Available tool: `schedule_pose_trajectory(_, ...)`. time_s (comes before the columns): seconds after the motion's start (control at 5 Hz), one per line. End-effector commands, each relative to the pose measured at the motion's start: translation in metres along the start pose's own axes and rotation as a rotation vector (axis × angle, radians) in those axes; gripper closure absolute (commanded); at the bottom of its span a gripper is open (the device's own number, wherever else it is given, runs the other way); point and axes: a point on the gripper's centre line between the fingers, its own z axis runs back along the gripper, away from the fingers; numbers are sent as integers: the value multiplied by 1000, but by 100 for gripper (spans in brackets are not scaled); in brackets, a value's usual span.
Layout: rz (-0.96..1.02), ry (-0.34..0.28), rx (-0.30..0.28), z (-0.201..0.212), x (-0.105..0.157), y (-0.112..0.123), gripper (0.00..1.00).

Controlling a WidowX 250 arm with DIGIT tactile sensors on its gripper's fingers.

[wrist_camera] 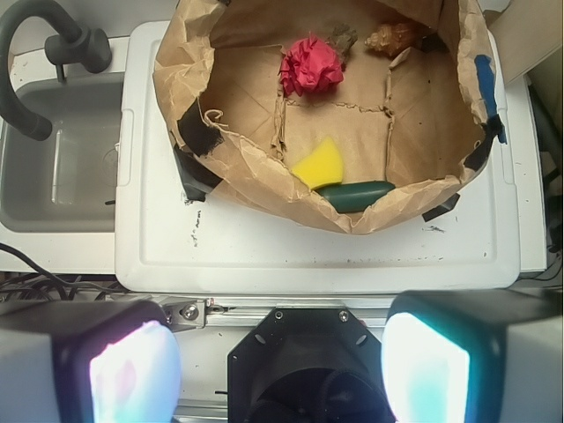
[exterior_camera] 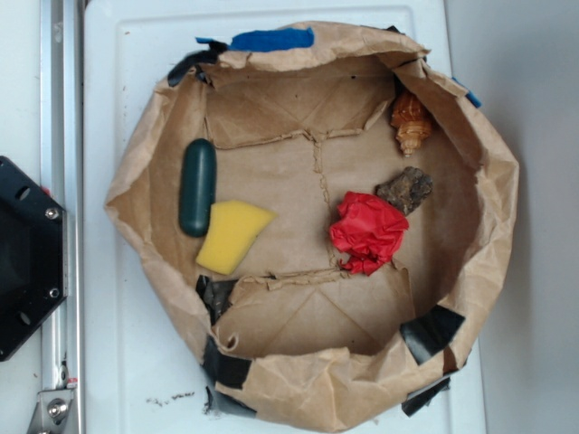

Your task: Grab the green sponge.

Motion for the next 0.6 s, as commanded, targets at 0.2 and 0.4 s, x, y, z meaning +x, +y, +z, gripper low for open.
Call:
schedule_pose_trajectory(0.2,48,-9,2,-8,41,-11,0)
schedule_pose_trajectory(0.4,86,-16,6,-17,62,-4,0)
